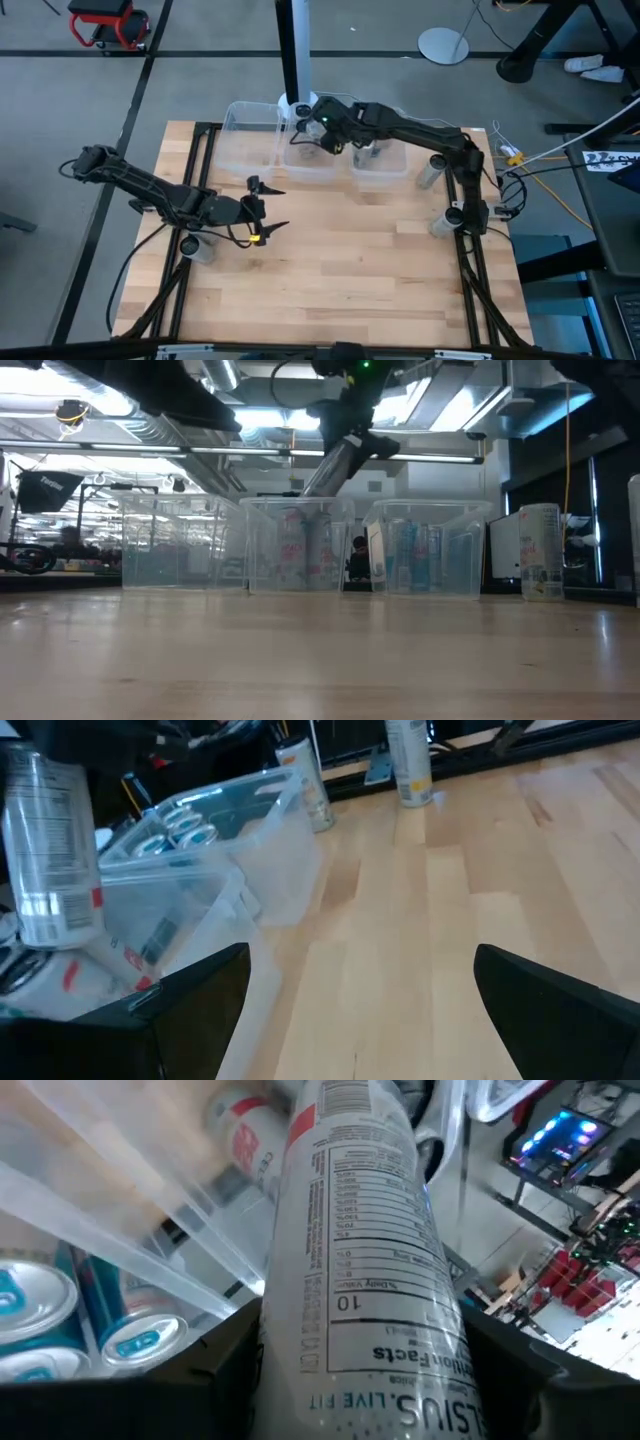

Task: Sort soda cans
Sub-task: Put the white-pink soda can into the middle transparent bin

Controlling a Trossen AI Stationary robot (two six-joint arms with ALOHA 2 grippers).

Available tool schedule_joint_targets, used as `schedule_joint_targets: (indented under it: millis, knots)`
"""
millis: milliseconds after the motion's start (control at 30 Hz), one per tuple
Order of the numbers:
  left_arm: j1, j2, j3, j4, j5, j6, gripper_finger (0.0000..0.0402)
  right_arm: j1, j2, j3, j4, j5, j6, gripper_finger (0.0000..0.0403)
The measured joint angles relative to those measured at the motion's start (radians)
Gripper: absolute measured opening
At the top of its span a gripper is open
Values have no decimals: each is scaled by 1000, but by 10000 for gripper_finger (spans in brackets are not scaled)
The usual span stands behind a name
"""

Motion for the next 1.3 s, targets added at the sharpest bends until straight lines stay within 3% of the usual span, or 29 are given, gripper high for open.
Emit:
schedule_joint_targets:
  millis: [133, 467, 733, 800, 933, 1300]
  knots:
    - [-1, 0, 0, -19, 0, -29, 373, 9, 23, 14, -31, 50, -29, 246]
    - [-2, 0, 0, -26, 0, -35, 373, 25, 15, 9, -38, 62, -24, 246]
    - [-2, 0, 0, -31, 0, -31, 373, 26, 6, 8, -111, 46, 24, 246]
    - [-2, 0, 0, -30, 0, -29, 373, 24, 11, 0, -151, -10, 23, 246]
    - [-2, 0, 0, -30, 0, -30, 373, 23, 17, 3, -133, -80, 23, 246]
    - [-2, 0, 0, -28, 0, -42, 373, 23, 88, 7, 8, -64, -98, 246]
